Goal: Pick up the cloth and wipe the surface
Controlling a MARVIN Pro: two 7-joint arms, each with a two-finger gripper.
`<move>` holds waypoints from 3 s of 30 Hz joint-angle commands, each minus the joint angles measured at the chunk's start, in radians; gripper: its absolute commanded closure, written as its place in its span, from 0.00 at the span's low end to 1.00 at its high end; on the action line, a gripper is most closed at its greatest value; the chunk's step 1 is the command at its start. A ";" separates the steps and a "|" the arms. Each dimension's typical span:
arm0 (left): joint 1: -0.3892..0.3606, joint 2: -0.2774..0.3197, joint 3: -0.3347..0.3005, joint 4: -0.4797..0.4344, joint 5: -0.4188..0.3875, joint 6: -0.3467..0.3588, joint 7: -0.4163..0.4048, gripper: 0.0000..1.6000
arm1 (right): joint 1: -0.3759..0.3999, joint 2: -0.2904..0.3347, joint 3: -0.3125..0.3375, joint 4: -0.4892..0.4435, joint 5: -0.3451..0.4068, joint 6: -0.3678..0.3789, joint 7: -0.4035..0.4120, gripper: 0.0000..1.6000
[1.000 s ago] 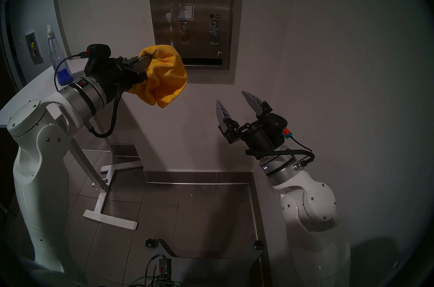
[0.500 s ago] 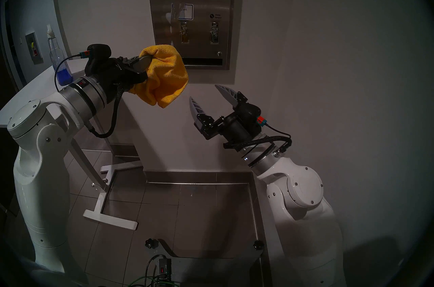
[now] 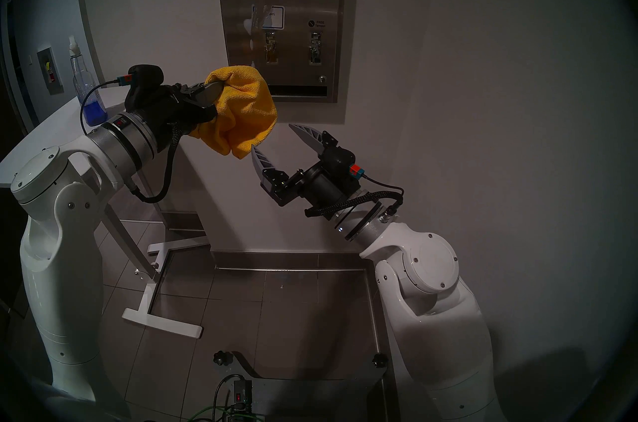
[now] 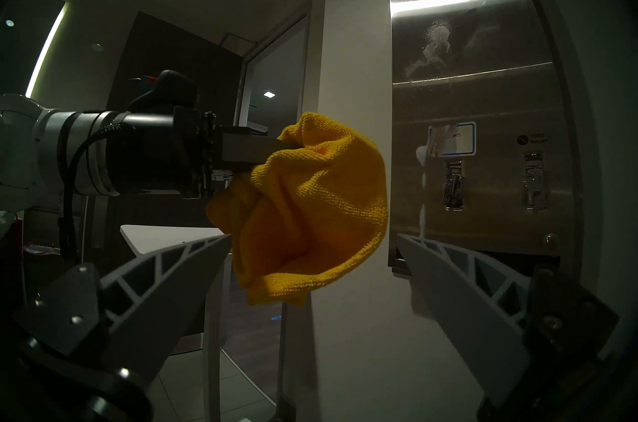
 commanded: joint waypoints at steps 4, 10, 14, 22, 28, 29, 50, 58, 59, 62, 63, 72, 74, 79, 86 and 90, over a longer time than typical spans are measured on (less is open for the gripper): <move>-0.019 -0.002 -0.007 -0.026 0.002 -0.018 -0.003 1.00 | 0.114 -0.043 -0.026 0.001 -0.016 0.023 -0.022 0.00; -0.019 -0.003 -0.007 -0.026 0.003 -0.017 -0.004 1.00 | 0.143 -0.074 -0.026 0.013 0.010 0.040 -0.034 0.00; -0.019 -0.004 -0.008 -0.026 0.005 -0.018 -0.005 1.00 | 0.167 -0.078 -0.017 0.036 0.012 0.048 -0.039 0.00; -0.019 -0.006 -0.008 -0.026 0.007 -0.018 -0.008 1.00 | 0.193 -0.098 -0.046 0.075 -0.001 0.051 -0.049 0.00; -0.019 -0.007 -0.008 -0.026 0.009 -0.018 -0.009 1.00 | 0.190 -0.115 -0.082 0.098 -0.008 0.053 -0.064 0.00; -0.019 -0.007 -0.008 -0.026 0.010 -0.018 -0.010 1.00 | 0.192 -0.118 -0.088 0.104 -0.010 0.050 -0.067 0.00; -0.019 -0.012 -0.009 -0.026 0.016 -0.017 -0.015 1.00 | 0.209 -0.142 -0.085 0.170 0.007 0.041 -0.090 0.00; -0.020 -0.014 -0.010 -0.026 0.018 -0.016 -0.017 1.00 | 0.228 -0.156 -0.087 0.203 0.007 0.020 -0.090 1.00; -0.020 -0.014 -0.010 -0.026 0.018 -0.016 -0.017 1.00 | 0.229 -0.158 -0.087 0.205 0.010 0.018 -0.089 1.00; -0.020 -0.015 -0.010 -0.026 0.019 -0.016 -0.018 1.00 | 0.232 -0.156 -0.088 0.209 0.010 0.008 -0.077 1.00; -0.020 -0.015 -0.010 -0.026 0.019 -0.016 -0.018 1.00 | 0.232 -0.156 -0.088 0.209 0.010 0.008 -0.077 1.00; -0.020 -0.016 -0.010 -0.026 0.021 -0.015 -0.020 1.00 | 0.228 -0.146 -0.068 0.194 0.001 -0.019 -0.071 1.00; -0.020 -0.017 -0.010 -0.026 0.022 -0.015 -0.020 1.00 | 0.229 -0.146 -0.064 0.192 0.002 -0.019 -0.069 1.00; -0.020 -0.018 -0.010 -0.026 0.023 -0.015 -0.021 1.00 | 0.231 -0.143 -0.053 0.188 0.000 -0.022 -0.061 1.00; -0.018 -0.024 0.026 -0.051 0.072 -0.017 0.013 0.00 | 0.246 -0.139 -0.027 0.188 -0.005 -0.022 -0.053 1.00; -0.018 -0.025 0.031 -0.051 0.078 -0.016 0.018 0.00 | 0.283 -0.152 -0.008 0.193 0.000 -0.011 -0.056 1.00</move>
